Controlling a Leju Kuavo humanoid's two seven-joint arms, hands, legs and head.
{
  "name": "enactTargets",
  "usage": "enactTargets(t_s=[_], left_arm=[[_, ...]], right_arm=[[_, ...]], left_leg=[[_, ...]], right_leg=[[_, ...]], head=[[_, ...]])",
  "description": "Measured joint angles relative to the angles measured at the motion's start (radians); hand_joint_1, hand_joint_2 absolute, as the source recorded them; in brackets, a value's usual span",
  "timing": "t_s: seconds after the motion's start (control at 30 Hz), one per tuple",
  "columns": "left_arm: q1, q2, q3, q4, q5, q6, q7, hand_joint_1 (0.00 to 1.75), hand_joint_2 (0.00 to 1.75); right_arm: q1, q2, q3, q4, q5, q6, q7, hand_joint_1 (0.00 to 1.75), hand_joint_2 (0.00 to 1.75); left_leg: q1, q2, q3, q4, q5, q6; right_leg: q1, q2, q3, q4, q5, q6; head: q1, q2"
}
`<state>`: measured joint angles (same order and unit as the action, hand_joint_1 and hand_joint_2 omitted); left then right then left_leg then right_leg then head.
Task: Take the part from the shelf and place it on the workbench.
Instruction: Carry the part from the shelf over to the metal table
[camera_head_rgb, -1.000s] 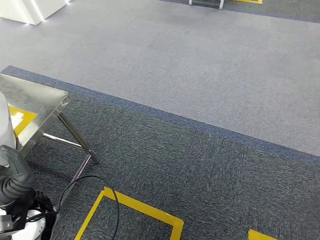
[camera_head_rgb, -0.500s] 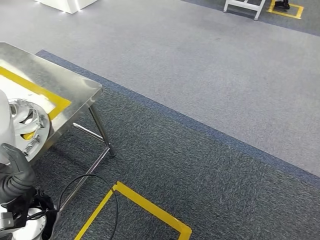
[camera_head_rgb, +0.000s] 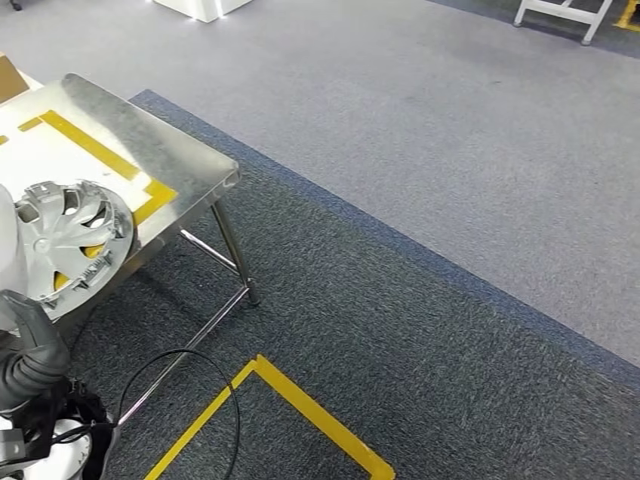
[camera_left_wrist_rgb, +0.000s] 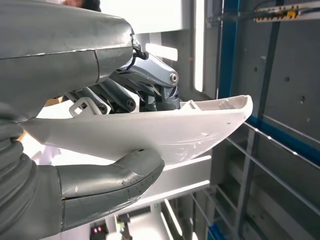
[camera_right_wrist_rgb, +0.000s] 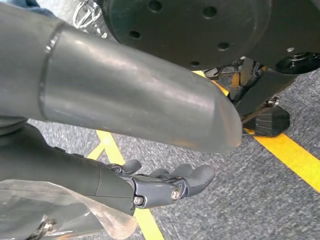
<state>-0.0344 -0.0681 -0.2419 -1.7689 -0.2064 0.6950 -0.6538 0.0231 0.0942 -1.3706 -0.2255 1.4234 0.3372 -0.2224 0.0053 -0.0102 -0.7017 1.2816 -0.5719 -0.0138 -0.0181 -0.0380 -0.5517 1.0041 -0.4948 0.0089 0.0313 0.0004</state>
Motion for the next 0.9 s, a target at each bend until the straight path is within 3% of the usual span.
enactTargets(t_s=[0.07,0.13,0.17,0.23,0.27,0.33,0.4,0.43,0.47,0.5,0.53,0.6,0.67,0.73,0.77,0.83,0.9], left_arm=[[0.000,0.001,0.000,0.000,0.000,0.000,0.000,1.75,1.75],[-0.001,0.001,-0.001,0.000,0.000,0.000,0.000,1.75,1.75],[-0.001,0.001,-0.001,0.000,0.000,0.000,0.000,1.75,1.75],[0.000,0.001,0.000,0.000,0.000,0.000,0.000,1.75,1.75],[0.000,0.001,0.000,0.000,0.000,0.000,0.000,1.75,1.75],[-0.002,0.001,0.001,0.000,0.000,0.000,0.000,1.75,1.75],[-0.002,0.000,0.000,0.000,0.000,0.000,0.000,1.75,1.75],[-0.002,0.000,0.000,0.000,0.000,0.000,0.000,1.75,1.75],[-0.001,-0.001,0.000,0.001,0.000,0.000,0.000,1.75,1.75],[-0.001,-0.001,0.000,0.001,0.000,0.000,0.000,1.75,1.75],[-0.001,-0.001,0.000,0.001,0.000,0.000,0.000,1.75,1.75],[-0.002,-0.001,0.000,0.001,0.000,0.000,0.000,1.75,1.75],[-0.003,-0.001,0.000,0.002,0.001,0.000,0.000,1.75,1.75],[-0.004,-0.001,-0.001,0.002,0.001,0.000,0.000,1.75,1.75],[-0.004,-0.001,-0.001,0.002,0.001,0.000,0.000,1.75,1.75],[-0.006,0.000,-0.002,0.002,0.001,0.000,0.000,1.75,1.75],[-0.008,0.000,-0.002,0.002,0.001,0.000,0.000,1.75,1.75]], right_arm=[[-0.001,0.000,0.000,0.000,0.000,0.000,0.000,0.00,0.00],[-0.002,0.001,0.000,0.000,0.000,0.000,0.000,0.00,0.00],[-0.002,0.001,0.000,0.000,0.000,0.000,0.000,0.00,0.00],[-0.003,0.001,0.000,0.000,0.000,0.001,0.000,0.00,0.00],[-0.004,0.001,0.000,0.000,0.000,0.001,0.000,0.00,0.00],[-0.005,0.002,0.000,0.000,0.001,0.002,-0.001,0.00,0.00],[-0.003,0.002,0.000,0.000,0.001,0.002,-0.001,0.00,0.00],[-0.001,0.002,0.000,0.000,0.001,0.002,-0.001,0.00,0.00],[0.000,0.002,0.000,0.000,0.002,0.002,-0.001,0.00,0.00],[0.000,0.002,0.000,0.000,0.003,0.003,0.000,0.00,0.00],[0.000,0.002,0.000,0.000,0.003,0.003,0.000,0.00,0.00],[0.000,0.002,0.000,0.000,0.004,0.003,0.000,0.00,0.00],[0.000,0.002,0.000,0.001,0.005,0.004,0.000,0.00,0.00],[0.000,0.002,0.000,0.001,0.006,0.004,0.000,0.00,0.00],[-0.001,0.001,0.000,0.001,0.007,0.003,0.000,0.00,0.00],[-0.002,0.001,0.000,0.001,0.007,0.003,-0.001,0.00,0.00],[-0.001,0.001,0.000,0.001,0.008,0.003,-0.002,0.00,0.00]], left_leg=[[-0.003,0.024,0.066,-0.130,0.068,0.007],[-0.013,0.062,0.119,-0.240,0.101,0.019],[-0.018,0.073,0.127,-0.260,0.100,0.025],[-0.019,0.059,0.125,-0.266,0.101,0.034],[-0.016,0.050,0.126,-0.270,0.103,0.039],[-0.009,0.033,0.130,-0.279,0.110,0.051],[-0.007,0.016,0.130,-0.279,0.111,0.057],[-0.007,0.006,0.130,-0.279,0.111,0.058],[-0.007,-0.005,0.130,-0.279,0.111,0.058],[-0.007,-0.016,0.131,-0.278,0.110,0.058],[-0.006,-0.027,0.132,-0.277,0.110,0.056],[-0.005,-0.048,0.130,-0.269,0.105,0.049],[-0.005,-0.066,0.123,-0.261,0.103,0.038],[-0.002,-0.083,0.117,-0.260,0.105,0.027],[-0.001,-0.082,0.116,-0.258,0.103,0.022],[-0.002,-0.051,0.096,-0.210,0.072,0.012],[-0.001,-0.012,0.041,-0.088,0.009,0.004]], right_leg=[[0.001,-0.018,0.007,0.000,-0.005,0.003],[0.005,-0.035,0.012,0.001,-0.010,0.010],[0.007,-0.043,0.013,0.001,-0.012,0.015],[0.008,-0.059,0.017,-0.001,-0.015,0.024],[0.007,-0.053,0.016,0.002,-0.020,0.029],[0.005,-0.012,-0.009,0.057,-0.057,0.037],[0.004,0.027,-0.075,0.188,-0.118,0.041],[0.004,0.033,-0.109,0.250,-0.137,0.043],[0.004,0.035,-0.131,0.283,-0.138,0.044],[0.003,0.036,-0.134,0.278,-0.119,0.045],[0.002,0.038,-0.117,0.231,-0.083,0.044],[-0.003,0.070,-0.057,0.090,-0.015,0.044],[-0.005,0.100,-0.017,0.015,0.003,0.039],[-0.003,0.095,-0.010,0.011,-0.001,0.030],[-0.003,0.086,-0.008,0.009,0.000,0.024],[-0.006,0.065,-0.003,0.003,0.001,0.012],[-0.004,0.041,0.001,0.002,-0.002,0.005]], head=[[0.000,0.000],[0.000,0.000],[0.001,0.000],[0.001,0.000],[0.002,0.000],[0.005,0.000],[0.008,0.000],[0.009,0.000],[0.009,0.000],[0.009,0.000],[0.009,0.000],[0.009,0.000],[0.009,0.000],[0.008,0.000],[0.008,0.000],[0.002,0.000],[-0.003,0.000]])
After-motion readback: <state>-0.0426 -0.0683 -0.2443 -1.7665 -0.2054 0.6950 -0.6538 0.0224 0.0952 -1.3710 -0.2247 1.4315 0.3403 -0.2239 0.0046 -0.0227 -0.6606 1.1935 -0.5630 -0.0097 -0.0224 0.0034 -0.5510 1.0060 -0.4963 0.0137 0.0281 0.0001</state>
